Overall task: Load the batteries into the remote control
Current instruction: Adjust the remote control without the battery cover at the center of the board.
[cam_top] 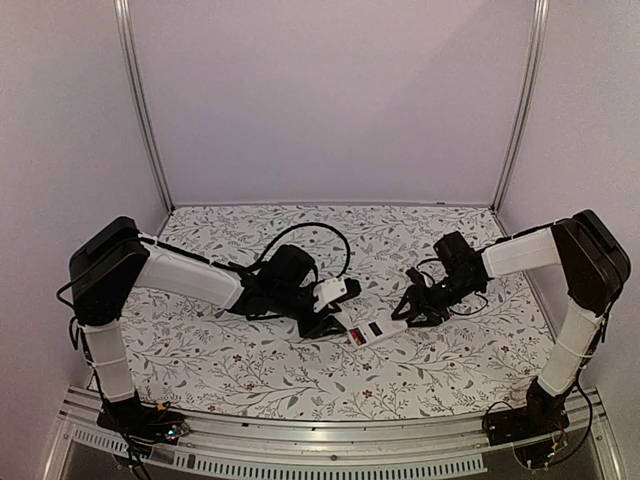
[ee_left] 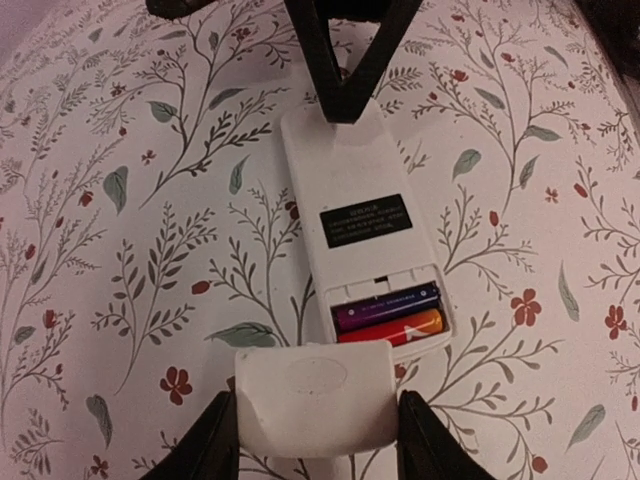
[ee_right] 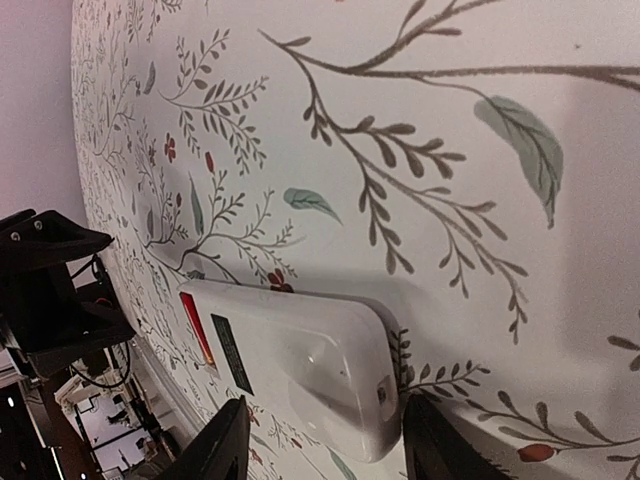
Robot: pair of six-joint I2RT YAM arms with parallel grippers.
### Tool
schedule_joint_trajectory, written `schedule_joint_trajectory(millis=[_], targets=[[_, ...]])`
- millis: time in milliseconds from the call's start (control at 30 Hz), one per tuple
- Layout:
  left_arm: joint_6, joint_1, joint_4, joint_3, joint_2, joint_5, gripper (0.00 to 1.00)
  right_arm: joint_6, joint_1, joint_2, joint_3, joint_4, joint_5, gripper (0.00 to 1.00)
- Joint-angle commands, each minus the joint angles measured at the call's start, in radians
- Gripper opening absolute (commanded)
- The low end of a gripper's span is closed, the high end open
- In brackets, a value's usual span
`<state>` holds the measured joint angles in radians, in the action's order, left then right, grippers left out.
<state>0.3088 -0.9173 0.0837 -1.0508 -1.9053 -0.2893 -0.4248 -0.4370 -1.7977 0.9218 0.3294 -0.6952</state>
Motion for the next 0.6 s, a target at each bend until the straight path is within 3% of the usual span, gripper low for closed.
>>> schedule_joint_trajectory(millis=[0,567], targets=[[-0.002,-0.025,-0.005,-0.025,-0.02,-0.021,0.41,-0.004,-0.019,0.034,-0.046,0.005,-0.024,0.52],[0.011,-0.043,-0.042,-0.094,-0.102,-0.062,0.4,-0.023,-0.037,0.091,-0.101,0.005,-0.06,0.47]])
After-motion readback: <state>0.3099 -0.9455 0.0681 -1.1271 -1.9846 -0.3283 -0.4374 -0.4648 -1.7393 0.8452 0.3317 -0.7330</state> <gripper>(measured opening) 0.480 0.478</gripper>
